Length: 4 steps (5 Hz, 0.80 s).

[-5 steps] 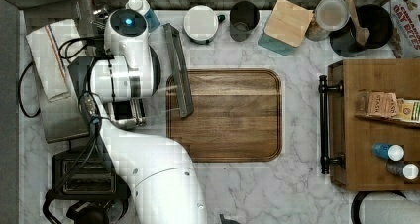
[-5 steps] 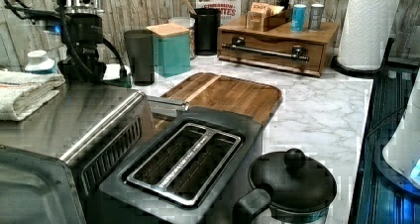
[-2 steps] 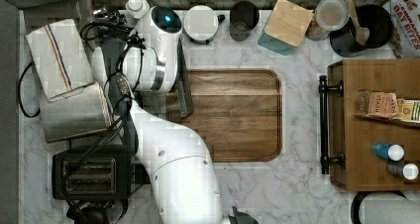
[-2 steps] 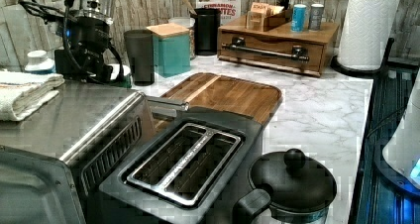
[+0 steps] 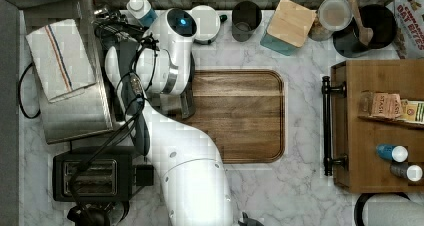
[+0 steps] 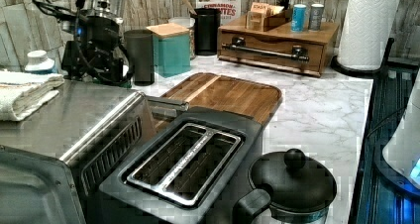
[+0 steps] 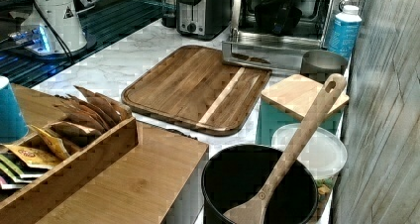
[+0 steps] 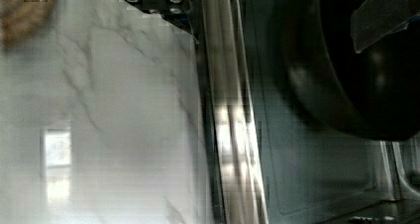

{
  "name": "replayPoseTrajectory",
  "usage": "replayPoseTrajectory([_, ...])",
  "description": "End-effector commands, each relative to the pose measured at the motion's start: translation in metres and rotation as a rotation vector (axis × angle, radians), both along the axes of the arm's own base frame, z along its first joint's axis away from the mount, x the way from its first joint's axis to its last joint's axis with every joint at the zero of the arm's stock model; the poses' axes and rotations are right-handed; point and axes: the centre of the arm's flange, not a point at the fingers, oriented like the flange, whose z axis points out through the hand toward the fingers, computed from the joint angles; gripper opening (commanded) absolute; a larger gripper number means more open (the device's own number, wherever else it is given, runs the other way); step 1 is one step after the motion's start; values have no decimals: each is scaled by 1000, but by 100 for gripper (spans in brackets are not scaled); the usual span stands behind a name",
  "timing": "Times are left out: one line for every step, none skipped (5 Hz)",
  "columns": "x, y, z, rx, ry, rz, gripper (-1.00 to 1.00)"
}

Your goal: Put the bowl in the oven.

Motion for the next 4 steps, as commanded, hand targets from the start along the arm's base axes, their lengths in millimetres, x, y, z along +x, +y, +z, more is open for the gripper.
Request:
replayPoseTrajectory([1,-121,92,52,-163,-180,100])
replayPoseTrajectory([-6,-125,96,37,-173,-217,100])
replayPoseTrajectory([-12,-127,102,59,-180,-268,100])
replayPoseTrajectory([-12,-127,102,59,-180,-268,100])
